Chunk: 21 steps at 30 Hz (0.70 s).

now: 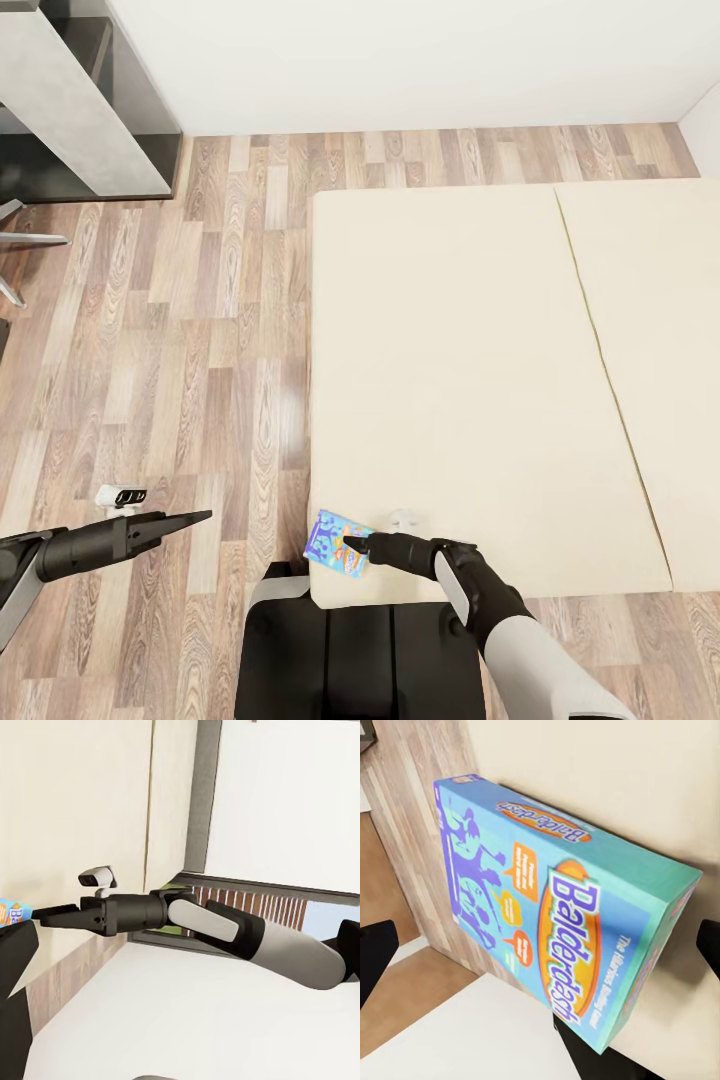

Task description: Put all the toys in the child's room - the three board games (two on the bed and one on the table), the two jigsaw puzzles on the table, and the tennis ball on the table - inside the toy box on the table in the child's room.

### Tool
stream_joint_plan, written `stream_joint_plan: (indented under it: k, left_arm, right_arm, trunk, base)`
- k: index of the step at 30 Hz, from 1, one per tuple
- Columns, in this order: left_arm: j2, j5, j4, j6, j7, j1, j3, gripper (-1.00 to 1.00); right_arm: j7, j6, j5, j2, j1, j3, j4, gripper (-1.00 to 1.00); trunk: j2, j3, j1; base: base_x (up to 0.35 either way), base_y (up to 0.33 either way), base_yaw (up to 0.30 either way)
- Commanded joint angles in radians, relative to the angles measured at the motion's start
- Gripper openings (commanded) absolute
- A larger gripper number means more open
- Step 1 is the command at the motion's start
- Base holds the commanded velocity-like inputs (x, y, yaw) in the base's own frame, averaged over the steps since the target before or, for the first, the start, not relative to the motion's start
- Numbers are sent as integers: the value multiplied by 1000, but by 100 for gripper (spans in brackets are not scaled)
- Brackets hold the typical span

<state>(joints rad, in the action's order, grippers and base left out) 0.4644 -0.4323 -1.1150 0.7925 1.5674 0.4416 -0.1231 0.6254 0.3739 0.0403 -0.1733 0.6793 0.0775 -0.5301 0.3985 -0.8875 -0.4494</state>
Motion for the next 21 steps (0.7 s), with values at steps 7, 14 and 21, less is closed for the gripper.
stream_joint_plan:
  k: [7,14,21]
  left_arm:
    - [0,0,0,10,3,0,0,100]
    - [0,0,0,10,3,0,0,100]
    - [0,0,0,10,3,0,0,100]
  right_arm:
    - [4,10,4,-1,0,5,-1,100]
    - [4,10,3,-1,0,5,-1,100]
    - [4,10,3,-1,0,4,-1,100]
  trunk:
    - [2,-1,-1]
    - [2,-1,-1]
    - [2,-1,-1]
  base:
    - [0,85,0]
    - [0,55,0]
    - [0,4,0]
